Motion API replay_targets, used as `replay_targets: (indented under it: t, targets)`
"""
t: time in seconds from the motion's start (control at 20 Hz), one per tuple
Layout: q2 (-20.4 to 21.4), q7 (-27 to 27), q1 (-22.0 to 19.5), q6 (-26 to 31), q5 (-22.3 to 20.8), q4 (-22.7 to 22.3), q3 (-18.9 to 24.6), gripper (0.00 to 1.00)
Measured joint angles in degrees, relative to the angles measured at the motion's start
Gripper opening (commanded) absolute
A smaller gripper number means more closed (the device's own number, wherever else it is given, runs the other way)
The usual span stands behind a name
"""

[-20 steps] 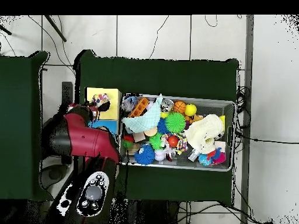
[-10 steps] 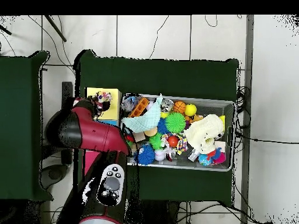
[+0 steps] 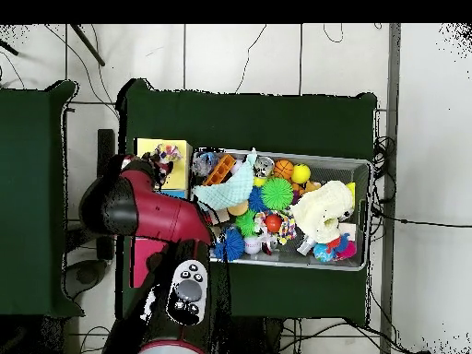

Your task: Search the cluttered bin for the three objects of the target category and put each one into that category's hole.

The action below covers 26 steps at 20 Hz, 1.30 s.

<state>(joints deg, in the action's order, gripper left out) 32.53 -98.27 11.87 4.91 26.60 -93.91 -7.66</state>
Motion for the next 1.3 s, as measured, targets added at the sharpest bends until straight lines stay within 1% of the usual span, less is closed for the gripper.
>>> replay_targets:
  t: [0.3, 0.65, 0.95, 1.3]
  targets:
    - [0.51, 0.00, -0.05, 0.01, -1.10, -1.04, 0.00, 0.00]
    - [1.27, 0.00, -0.05, 0.02, -1.13, -1.37, 0.00, 0.00]
    - [2.08, 0.00, -0.07, 0.01, -1.13, -2.75, -0.01, 0.00]
    - [2.12, 0.00, -0.20, 0.01, -1.13, -4.03, 0.01, 0.00]
